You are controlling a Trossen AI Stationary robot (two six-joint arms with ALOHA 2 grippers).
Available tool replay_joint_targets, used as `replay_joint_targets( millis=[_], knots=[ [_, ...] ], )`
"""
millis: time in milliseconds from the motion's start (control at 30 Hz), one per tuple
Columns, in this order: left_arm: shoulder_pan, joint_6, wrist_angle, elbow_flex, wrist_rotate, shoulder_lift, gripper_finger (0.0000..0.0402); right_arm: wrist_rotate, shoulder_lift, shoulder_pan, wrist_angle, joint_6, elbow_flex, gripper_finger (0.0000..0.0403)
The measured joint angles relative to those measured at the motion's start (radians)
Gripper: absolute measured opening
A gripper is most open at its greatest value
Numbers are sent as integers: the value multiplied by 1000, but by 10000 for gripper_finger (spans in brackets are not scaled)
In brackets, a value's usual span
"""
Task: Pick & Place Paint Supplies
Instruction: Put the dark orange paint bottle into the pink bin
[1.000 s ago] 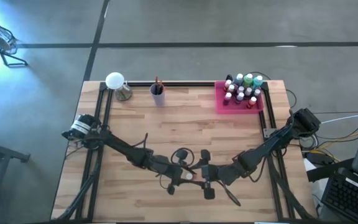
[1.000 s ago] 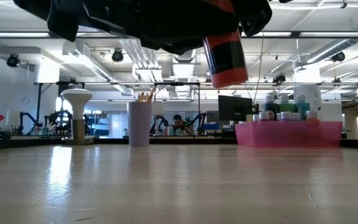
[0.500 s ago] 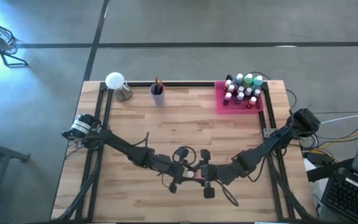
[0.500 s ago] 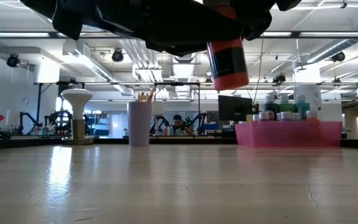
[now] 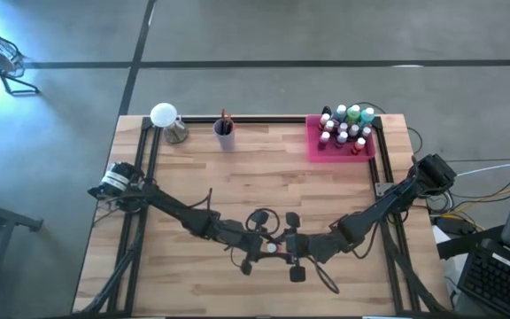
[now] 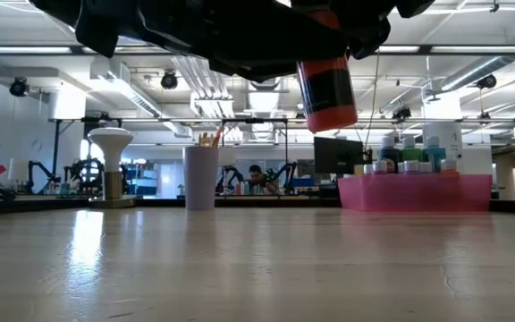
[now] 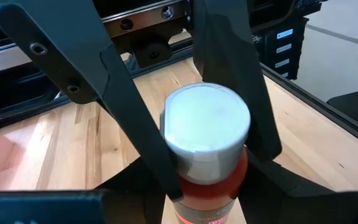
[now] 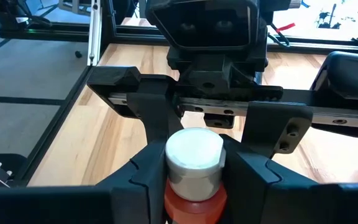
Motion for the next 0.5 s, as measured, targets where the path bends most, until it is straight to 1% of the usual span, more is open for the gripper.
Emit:
replay_joint_targets(
  millis=[133,233,367,467,500],
  knots=[
    [0,-13,-5,0,-3,-1,166,0,0,0,0,4,0,125],
    [-1,-31,-9,-1,-45,-1,181,1,-1,0,-3,7,0,114],
    [0,-39,-46,-2,-55,-7,216,0,-9,0,-10,8,0,114],
    [3,-64,-152,-5,-67,-27,248,-3,-13,1,-21,19,0,122],
    [4,-76,-206,-7,-87,-45,259,-3,-15,1,-34,30,0,125]
  ],
)
